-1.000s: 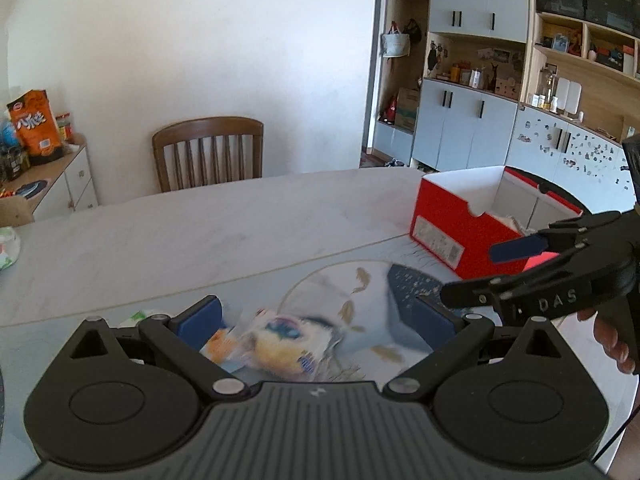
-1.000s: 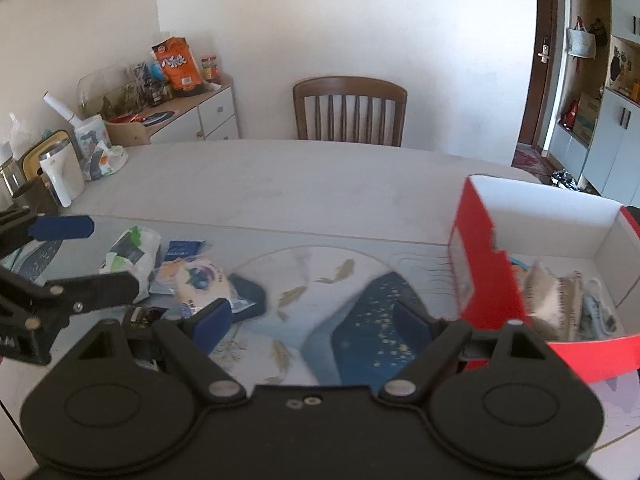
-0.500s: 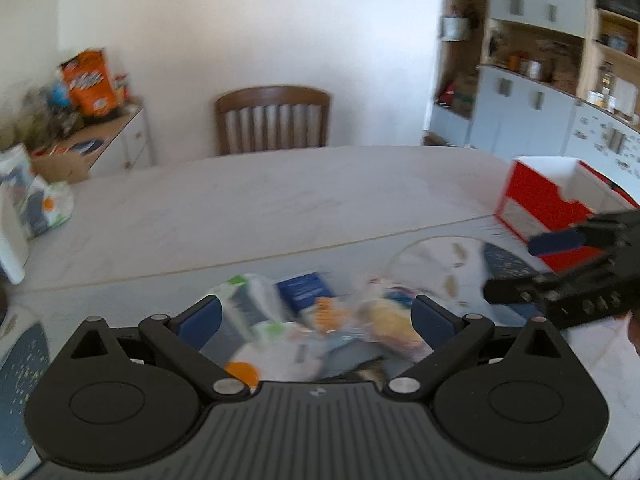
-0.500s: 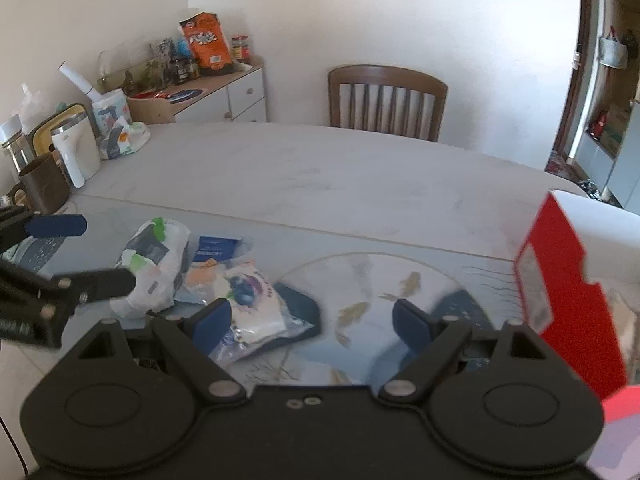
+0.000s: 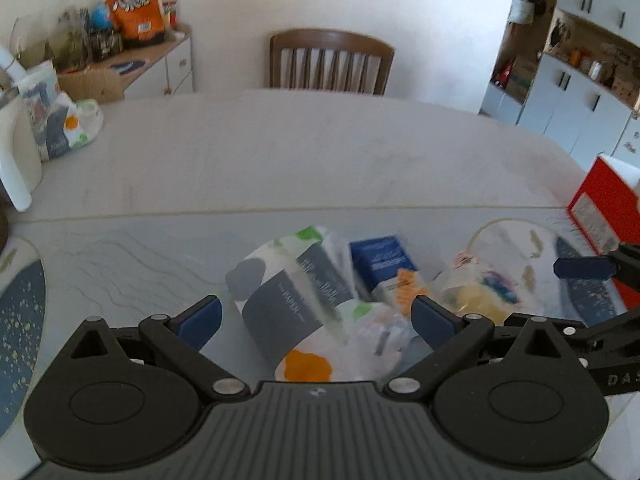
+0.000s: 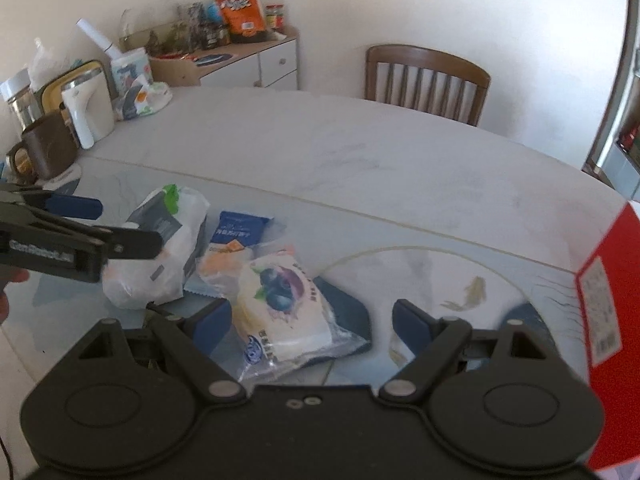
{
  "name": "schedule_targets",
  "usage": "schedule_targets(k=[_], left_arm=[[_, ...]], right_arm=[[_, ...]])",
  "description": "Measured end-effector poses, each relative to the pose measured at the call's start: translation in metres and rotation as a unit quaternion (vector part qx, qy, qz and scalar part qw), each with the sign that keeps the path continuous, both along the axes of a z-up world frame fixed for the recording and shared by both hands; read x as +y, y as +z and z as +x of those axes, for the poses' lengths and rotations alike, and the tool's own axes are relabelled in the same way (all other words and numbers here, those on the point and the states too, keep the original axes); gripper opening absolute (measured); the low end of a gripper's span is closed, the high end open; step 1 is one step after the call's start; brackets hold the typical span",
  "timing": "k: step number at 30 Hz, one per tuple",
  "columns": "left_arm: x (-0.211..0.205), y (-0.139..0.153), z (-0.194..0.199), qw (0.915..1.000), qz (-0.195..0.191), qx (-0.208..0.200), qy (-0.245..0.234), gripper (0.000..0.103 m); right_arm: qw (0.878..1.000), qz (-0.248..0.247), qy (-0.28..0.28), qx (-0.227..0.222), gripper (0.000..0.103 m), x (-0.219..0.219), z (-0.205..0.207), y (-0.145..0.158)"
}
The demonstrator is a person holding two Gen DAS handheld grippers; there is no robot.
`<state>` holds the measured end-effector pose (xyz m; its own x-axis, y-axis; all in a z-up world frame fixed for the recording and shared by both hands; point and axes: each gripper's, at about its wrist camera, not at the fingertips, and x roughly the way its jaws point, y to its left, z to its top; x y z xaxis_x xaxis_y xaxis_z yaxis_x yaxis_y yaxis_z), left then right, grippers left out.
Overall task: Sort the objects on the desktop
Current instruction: 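Grasp the white tissue pack with the left tool while the right tool grasps the blueberry bread bag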
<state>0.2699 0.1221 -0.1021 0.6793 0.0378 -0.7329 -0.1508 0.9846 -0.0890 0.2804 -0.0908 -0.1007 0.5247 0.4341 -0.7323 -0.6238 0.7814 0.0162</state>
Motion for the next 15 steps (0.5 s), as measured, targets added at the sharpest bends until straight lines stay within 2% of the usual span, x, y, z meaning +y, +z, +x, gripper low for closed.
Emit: schedule_targets(k=[5,11,12,15], left_arm=[[0.006,-0.016,0.009,0.9995,-0.016,0.024,0.012,0.101],[0.008,-0.022,0.012,0.9994,-0.023,0.023,0.007,0.101],[0.007,-0.022,0.011,0.9995,-0.024,0.021,0.006,0.098],[0.007,-0.024,0.008,0.9995,-0.028,0.016,0.0,0.086]], right_arm=[[1.0,-0.018,0.014,0.001,0.086,0.012,0.005,-0.011],[0.999,-0.023,0.026,0.004,0.084,0.018,0.007,-0.019],[0.999,-0.021,0.027,0.005,0.083,0.018,0.007,-0.019],[0.999,-0.017,0.034,0.014,0.063,0.019,0.007,-0.02]])
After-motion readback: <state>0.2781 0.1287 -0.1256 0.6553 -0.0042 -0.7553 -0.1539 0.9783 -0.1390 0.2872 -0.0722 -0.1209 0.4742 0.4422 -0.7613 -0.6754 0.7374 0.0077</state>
